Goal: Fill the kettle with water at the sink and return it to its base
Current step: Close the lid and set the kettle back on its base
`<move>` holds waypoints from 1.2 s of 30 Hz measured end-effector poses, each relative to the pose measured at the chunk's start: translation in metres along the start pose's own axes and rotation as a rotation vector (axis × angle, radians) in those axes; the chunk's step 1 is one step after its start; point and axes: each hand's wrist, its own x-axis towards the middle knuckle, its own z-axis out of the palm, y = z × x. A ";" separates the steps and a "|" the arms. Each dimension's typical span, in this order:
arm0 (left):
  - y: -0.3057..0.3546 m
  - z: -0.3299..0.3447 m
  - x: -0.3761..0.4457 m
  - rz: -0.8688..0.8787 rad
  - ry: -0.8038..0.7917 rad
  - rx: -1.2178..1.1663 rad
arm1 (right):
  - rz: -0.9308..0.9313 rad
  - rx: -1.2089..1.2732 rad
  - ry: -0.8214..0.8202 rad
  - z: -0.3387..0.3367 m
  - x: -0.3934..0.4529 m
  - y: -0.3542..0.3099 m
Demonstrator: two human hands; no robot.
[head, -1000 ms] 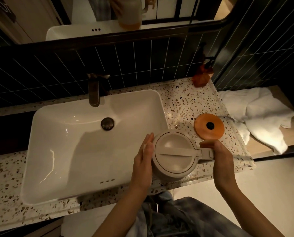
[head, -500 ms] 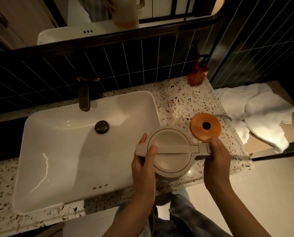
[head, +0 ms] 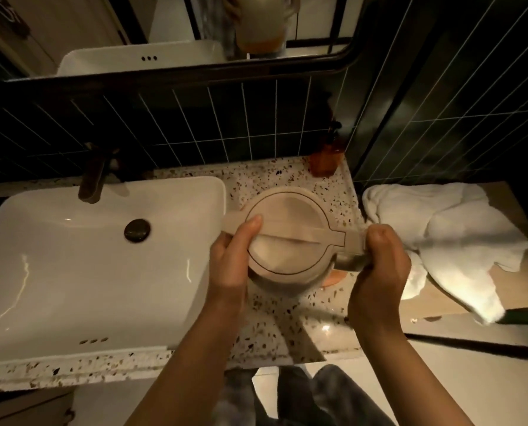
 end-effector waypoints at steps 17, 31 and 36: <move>-0.081 0.080 0.057 -0.006 -0.059 0.146 | 0.212 0.037 0.304 -0.054 0.086 0.075; -0.115 0.072 0.078 -0.024 -0.100 0.212 | 0.242 -0.014 0.207 -0.061 0.094 0.117; -0.120 0.074 0.077 -0.067 -0.115 0.226 | 0.251 -0.107 0.211 -0.066 0.103 0.128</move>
